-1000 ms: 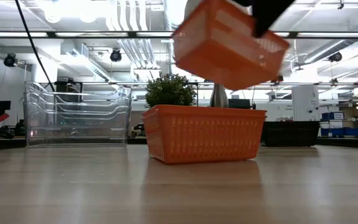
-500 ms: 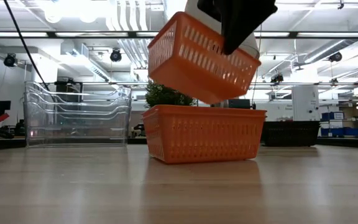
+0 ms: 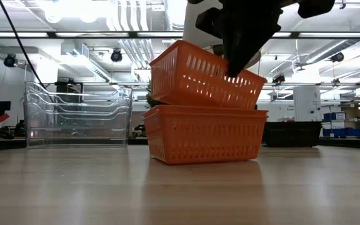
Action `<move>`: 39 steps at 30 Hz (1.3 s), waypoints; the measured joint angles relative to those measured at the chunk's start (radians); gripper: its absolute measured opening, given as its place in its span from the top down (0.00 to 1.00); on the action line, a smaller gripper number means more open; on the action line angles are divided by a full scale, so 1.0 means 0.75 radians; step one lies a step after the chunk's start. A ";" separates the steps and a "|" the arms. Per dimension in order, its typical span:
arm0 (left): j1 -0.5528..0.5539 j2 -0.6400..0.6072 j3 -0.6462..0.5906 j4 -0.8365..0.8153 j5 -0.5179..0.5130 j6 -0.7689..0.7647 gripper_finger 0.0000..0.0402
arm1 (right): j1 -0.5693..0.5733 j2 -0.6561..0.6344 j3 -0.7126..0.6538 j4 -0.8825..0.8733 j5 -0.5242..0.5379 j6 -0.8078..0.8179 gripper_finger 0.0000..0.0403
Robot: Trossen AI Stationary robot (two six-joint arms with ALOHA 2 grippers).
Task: Stack baskets by color
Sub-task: Stack the orange bin into the top of the stacked orange bins, then return to Home Position
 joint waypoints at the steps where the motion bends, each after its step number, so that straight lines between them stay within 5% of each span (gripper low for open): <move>1: 0.000 0.000 -0.002 0.000 0.000 0.000 0.74 | 0.000 0.004 0.000 -0.001 0.000 0.000 0.97; 26: -0.001 -0.001 -0.002 0.022 0.001 0.004 0.74 | 0.000 0.003 -0.001 0.051 -0.071 0.058 0.77; 34: -0.001 -0.001 -0.004 0.022 0.016 0.005 0.74 | 0.000 -0.018 -0.026 0.018 -0.071 0.015 0.91; 39: 0.000 -0.001 -0.057 0.047 0.244 0.097 0.75 | -0.003 -0.156 -0.188 0.122 -0.070 -0.001 0.97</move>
